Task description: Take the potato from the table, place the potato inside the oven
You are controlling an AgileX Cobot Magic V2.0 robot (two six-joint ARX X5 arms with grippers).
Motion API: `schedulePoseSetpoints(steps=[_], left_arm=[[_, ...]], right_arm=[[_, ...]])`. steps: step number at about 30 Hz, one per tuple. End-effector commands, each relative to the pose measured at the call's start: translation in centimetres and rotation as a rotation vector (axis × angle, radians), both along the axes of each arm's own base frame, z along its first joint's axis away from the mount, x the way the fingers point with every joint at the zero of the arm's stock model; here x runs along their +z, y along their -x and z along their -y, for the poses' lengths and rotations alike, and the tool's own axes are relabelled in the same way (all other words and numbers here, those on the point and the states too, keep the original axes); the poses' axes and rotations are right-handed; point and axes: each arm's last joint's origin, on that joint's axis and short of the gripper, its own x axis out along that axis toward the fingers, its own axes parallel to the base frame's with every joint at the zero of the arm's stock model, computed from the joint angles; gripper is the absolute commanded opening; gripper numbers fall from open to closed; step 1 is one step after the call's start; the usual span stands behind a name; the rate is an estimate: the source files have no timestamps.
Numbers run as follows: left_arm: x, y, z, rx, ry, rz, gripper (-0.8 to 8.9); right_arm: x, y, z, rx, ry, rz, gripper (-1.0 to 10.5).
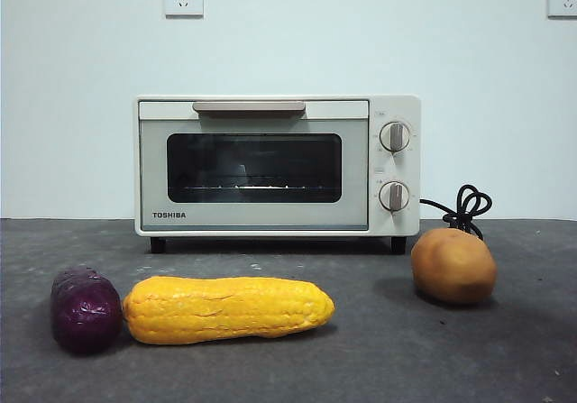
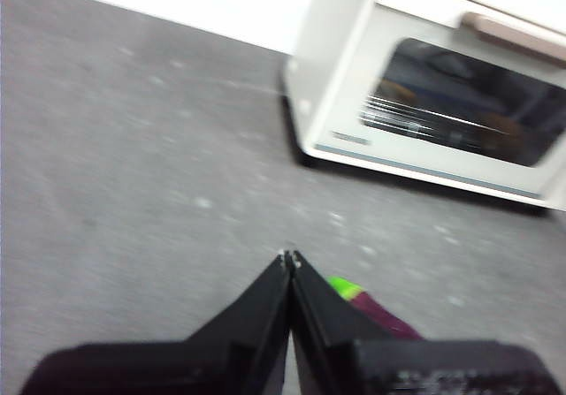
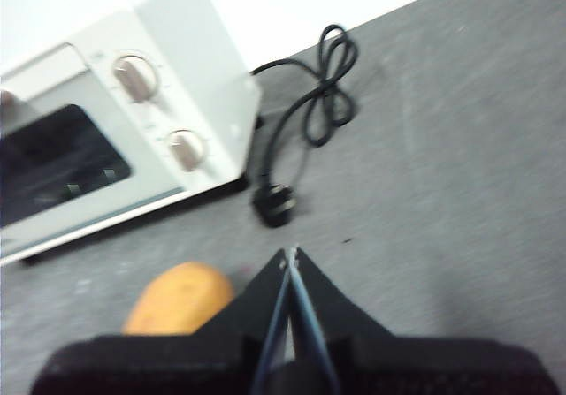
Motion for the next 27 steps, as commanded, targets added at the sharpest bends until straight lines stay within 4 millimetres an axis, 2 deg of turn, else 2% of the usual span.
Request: schedulePoseSetpoints(steps=[1, 9, 19, 27], left_arm=[[1.0, 0.2, 0.2, -0.047, 0.073, 0.007, -0.07], [6.2, 1.1, 0.5, -0.159, 0.146, 0.016, -0.06], [13.4, -0.1, 1.1, -0.429, 0.098, -0.059, -0.06], [17.1, -0.7, 1.5, -0.611, 0.025, -0.137, -0.07]], right_arm=[[0.7, 0.1, -0.1, 0.018, -0.106, -0.005, -0.1], [6.0, 0.6, -0.3, 0.110, -0.107, 0.028, -0.1], [14.4, -0.2, -0.9, 0.347, 0.105, -0.166, -0.1], [20.8, -1.1, -1.3, 0.539, 0.237, -0.300, -0.1]])
